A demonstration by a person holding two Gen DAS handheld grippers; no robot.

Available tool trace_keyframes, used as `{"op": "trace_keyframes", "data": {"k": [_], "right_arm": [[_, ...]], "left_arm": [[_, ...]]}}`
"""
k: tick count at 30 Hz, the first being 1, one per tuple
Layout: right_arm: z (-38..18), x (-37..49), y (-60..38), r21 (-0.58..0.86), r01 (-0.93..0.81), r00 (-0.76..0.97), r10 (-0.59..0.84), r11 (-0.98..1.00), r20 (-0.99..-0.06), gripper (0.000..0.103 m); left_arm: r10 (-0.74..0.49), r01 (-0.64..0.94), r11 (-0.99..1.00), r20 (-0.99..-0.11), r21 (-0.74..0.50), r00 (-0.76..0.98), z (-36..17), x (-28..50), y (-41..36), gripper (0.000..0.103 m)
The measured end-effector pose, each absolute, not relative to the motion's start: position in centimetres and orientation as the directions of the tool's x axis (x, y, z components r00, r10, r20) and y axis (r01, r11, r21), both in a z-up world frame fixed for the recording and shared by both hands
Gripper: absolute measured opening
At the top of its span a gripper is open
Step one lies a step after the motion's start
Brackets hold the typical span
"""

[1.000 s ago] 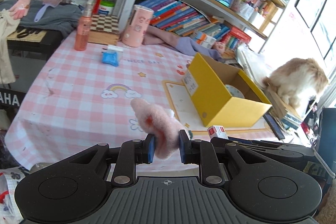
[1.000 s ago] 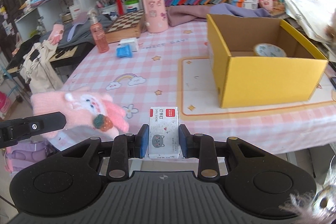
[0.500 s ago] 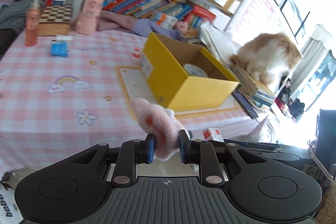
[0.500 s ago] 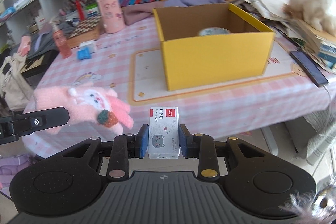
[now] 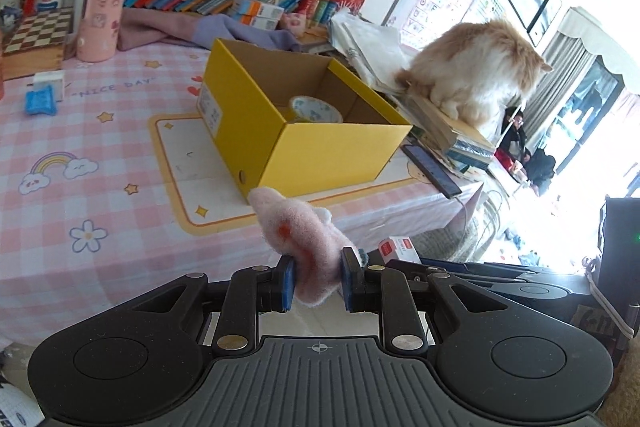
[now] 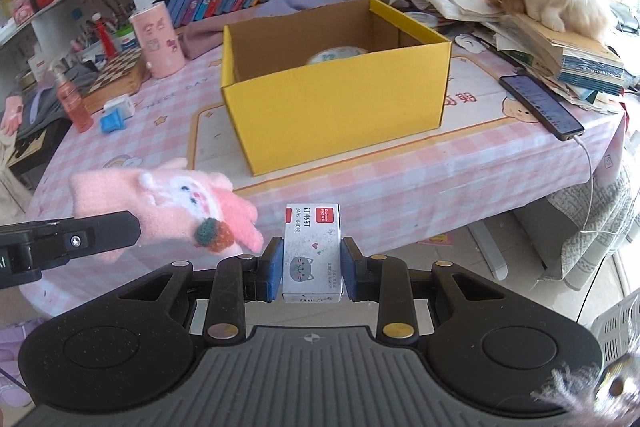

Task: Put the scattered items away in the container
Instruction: 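Carry the pink glove and card box over the yellow box with both grippers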

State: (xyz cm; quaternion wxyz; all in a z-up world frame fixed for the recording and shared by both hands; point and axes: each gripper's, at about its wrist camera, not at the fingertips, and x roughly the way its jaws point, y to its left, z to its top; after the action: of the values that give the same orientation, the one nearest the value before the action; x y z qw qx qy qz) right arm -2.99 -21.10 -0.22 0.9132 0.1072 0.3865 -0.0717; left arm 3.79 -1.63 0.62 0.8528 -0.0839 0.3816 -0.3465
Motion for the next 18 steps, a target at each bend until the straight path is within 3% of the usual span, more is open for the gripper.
{"op": "trace_keyframes", "data": {"k": [18], "right_arm": [[-0.2,-2.1,-24.4,0.161,0.252,0.697,-0.064,0.954,-0.715,0.028]], "left_arm": [[-0.689,0.595,0.704,-0.576,-0.388,0.439,1.4,4.9,-5.4,0.021]]}}
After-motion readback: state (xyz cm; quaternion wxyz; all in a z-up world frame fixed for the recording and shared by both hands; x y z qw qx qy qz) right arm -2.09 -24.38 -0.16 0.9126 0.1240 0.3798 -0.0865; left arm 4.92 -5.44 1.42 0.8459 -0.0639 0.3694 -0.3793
